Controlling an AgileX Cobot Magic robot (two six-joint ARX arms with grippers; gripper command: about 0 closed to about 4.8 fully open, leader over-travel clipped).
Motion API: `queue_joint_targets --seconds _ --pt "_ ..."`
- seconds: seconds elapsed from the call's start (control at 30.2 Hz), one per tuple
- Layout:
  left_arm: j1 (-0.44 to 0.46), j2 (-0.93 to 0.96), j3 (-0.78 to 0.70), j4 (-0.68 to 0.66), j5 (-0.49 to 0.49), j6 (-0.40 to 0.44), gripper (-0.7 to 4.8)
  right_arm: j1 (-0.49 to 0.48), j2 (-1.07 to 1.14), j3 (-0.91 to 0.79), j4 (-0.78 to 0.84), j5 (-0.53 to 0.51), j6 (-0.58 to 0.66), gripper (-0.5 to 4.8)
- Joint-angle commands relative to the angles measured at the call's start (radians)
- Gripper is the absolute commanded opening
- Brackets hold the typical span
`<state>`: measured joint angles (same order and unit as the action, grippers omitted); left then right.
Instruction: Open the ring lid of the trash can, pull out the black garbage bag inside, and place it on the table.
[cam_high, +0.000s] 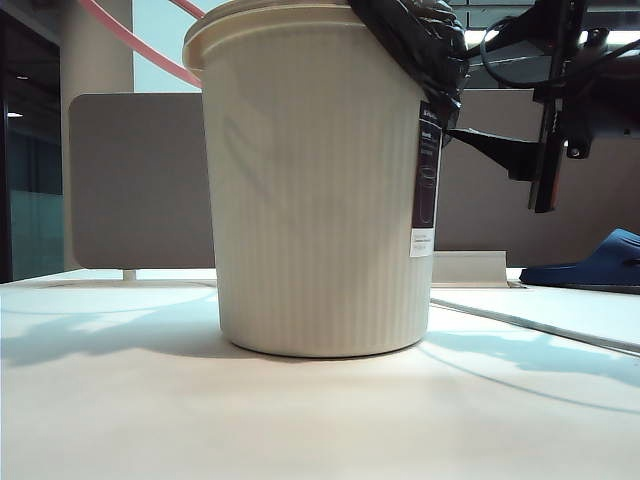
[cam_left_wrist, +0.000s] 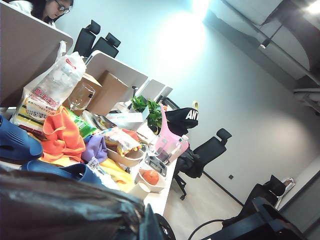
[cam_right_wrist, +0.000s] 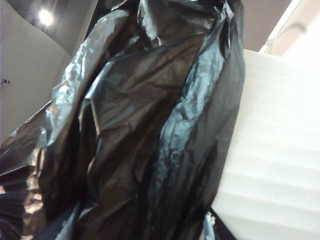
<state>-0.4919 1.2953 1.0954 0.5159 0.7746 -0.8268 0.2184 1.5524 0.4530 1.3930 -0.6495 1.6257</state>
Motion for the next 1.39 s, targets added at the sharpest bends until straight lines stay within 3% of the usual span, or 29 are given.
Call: queue_joint_targets --seconds 0.03,0.1,0.3,0.4,0.46,0.79,1.09,1.39 --pt "-0.001 -0.005 0.008 0.017 0.008 0.008 -0.06 0.002 -0.002 0.003 0.018 0.003 -0.007 2.71" --pt "-0.001 -0.005 0.008 0.017 0.008 0.008 -0.06 0.002 -0.002 0.003 0.018 0.004 -0.008 2.11" --pt "-0.001 -0.004 0.008 0.017 0.008 0.008 -0.06 0.002 -0.002 0.003 0.018 0.001 -0.028 1.53" --pt "-0.001 -0.005 0.008 0.017 0.008 0.008 -0.06 0.002 -0.002 0.003 0.018 0.001 -0.03 0.73" --pt "-0.001 -0.005 0.008 0.017 0.008 0.008 -0.06 0.002 -0.002 0.003 0.018 0.001 -0.032 0.48" --pt "-0.001 -0.004 0.008 0.015 0.013 0.008 -0.06 0.002 -0.002 0.003 0.018 -0.006 -0.034 -0.01" --pt "-0.001 -0.005 0.008 -0.006 0.021 0.014 -0.06 -0.007 -0.015 0.002 0.021 -0.044 -0.056 -0.01" --pt "-0.001 -0.004 0.008 -0.023 0.034 0.032 -0.06 -0.101 -0.069 0.002 0.021 -0.099 -0.056 -0.01"
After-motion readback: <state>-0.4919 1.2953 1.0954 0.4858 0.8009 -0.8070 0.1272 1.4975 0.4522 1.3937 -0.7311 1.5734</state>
